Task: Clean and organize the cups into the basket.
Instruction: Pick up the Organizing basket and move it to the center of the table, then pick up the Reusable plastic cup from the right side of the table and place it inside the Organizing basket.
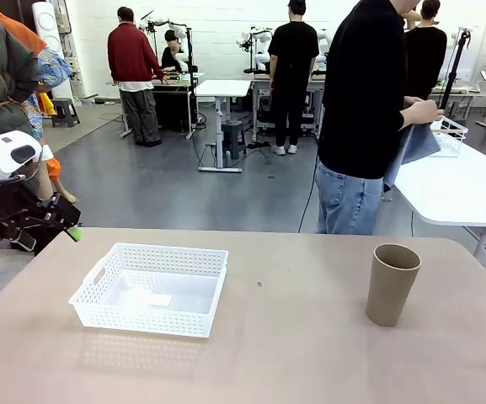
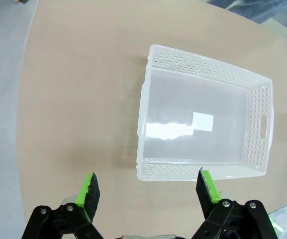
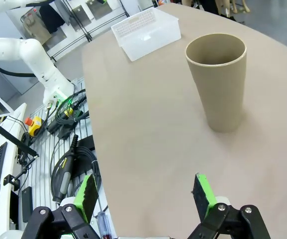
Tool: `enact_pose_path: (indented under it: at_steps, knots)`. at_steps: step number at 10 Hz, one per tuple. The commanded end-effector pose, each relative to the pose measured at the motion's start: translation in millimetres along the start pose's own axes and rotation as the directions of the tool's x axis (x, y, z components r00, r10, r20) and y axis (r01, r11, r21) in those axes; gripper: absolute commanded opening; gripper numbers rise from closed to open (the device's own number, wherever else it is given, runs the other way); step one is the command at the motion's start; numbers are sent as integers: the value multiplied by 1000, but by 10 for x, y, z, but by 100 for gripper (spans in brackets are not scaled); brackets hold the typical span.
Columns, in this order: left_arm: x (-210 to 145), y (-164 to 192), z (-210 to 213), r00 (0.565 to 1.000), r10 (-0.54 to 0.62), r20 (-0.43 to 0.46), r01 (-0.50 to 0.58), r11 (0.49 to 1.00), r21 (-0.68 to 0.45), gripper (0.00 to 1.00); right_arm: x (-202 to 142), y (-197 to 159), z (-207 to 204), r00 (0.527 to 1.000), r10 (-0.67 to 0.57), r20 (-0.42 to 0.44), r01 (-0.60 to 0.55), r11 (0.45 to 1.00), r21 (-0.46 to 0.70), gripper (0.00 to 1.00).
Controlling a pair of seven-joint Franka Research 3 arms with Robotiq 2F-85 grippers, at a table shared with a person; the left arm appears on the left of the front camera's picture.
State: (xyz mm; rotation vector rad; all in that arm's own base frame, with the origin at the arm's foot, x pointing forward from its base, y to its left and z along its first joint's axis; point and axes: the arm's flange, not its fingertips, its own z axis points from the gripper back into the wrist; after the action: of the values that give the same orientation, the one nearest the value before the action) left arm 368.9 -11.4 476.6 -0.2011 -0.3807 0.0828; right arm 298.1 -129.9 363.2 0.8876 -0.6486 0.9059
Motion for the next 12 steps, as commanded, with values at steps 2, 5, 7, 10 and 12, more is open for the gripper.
enact_pose_path:
  at_steps: [2, 5, 7, 10, 12]
  knots:
    - [0, 0, 0, 1000, 0, 0, 0, 1000, 0, 100, 0, 0, 0, 1000, 0, 0, 0, 1000, 0, 100]
    - [-72, -152, -260, 999, -43, 3, 43, 998, 39, 100, -148, -401, -439, 995, 101, 9, -102, 995, 22, 100]
    - [-61, -343, -408, 995, -92, -23, 94, 994, 52, 100, -231, -588, -540, 993, 116, -3, -116, 993, 2, 100]
    - [-29, -536, -609, 994, -94, -55, 99, 991, 92, 100, -199, -703, -623, 989, 146, 26, -146, 989, 9, 100]
    - [-5, -535, -710, 996, -55, -77, 62, 993, 97, 100, -152, -713, -615, 958, 273, 90, -268, 961, -62, 100]
